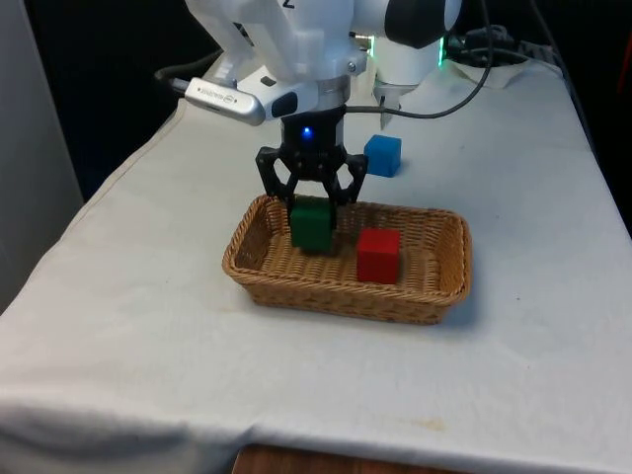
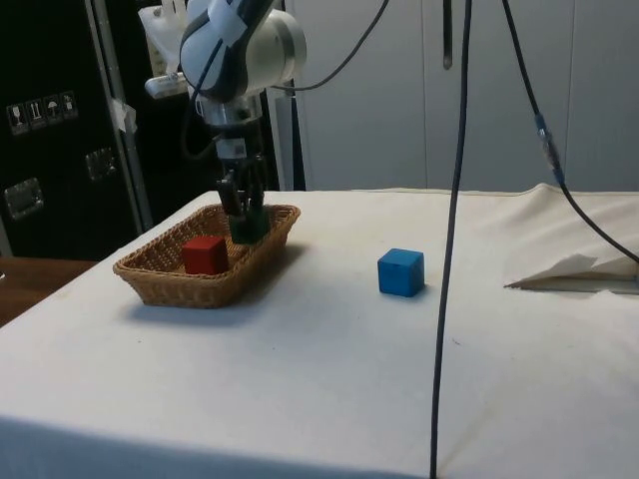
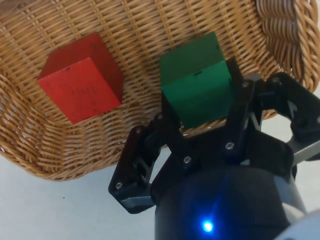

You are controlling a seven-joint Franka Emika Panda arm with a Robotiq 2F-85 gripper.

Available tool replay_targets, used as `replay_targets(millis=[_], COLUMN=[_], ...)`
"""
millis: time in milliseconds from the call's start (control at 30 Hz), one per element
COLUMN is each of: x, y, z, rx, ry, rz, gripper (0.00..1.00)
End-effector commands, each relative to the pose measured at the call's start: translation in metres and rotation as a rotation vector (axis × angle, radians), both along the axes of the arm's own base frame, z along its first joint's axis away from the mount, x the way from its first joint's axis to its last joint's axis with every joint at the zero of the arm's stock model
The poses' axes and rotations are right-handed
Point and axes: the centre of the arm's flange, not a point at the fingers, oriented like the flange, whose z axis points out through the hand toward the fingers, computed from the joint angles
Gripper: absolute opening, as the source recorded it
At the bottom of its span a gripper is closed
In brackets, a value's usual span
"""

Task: Pick up exactly two blocks and place them into the basket.

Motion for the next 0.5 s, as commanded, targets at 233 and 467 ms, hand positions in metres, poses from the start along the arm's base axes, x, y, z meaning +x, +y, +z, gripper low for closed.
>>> replay_targets(millis=[233, 467], x=[0.0007, 0.0009], y=[0.0004, 0.0004], z=[0.0009, 0.0007], rx=[-0.001, 0.0], ry=[0.001, 0.001], rz=[0.007, 0.01], gripper=[0.33, 0.98])
